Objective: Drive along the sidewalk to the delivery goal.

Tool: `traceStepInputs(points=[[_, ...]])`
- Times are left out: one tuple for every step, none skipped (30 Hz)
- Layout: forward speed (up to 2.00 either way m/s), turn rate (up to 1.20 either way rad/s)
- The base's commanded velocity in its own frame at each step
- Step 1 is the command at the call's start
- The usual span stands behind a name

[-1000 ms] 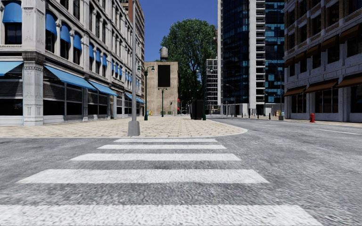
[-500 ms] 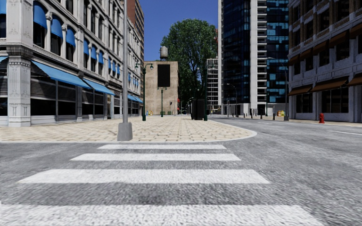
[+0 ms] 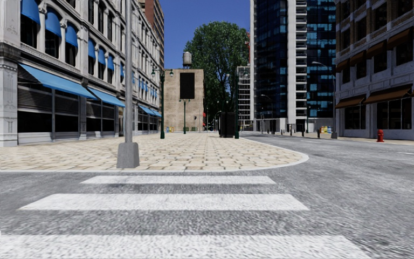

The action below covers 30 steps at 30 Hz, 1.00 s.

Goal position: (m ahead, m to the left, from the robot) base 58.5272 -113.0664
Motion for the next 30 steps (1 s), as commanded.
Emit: traceStepInputs(points=[[2.00,0.00],[2.00,0.00],[2.00,0.00],[2.00,0.00],[2.00,0.00],[2.00,0.00],[2.00,0.00],[2.00,0.00],[2.00,0.00],[2.00,0.00],[2.00,0.00],[2.00,0.00],[2.00,0.00],[2.00,0.00],[2.00,0.00],[2.00,0.00],[2.00,0.00],[2.00,0.00],[2.00,0.00],[2.00,0.00],[2.00,0.00],[2.00,0.00],[2.00,0.00],[2.00,0.00],[2.00,0.00],[2.00,0.00],[2.00,0.00],[2.00,0.00],[2.00,0.00],[2.00,0.00]])
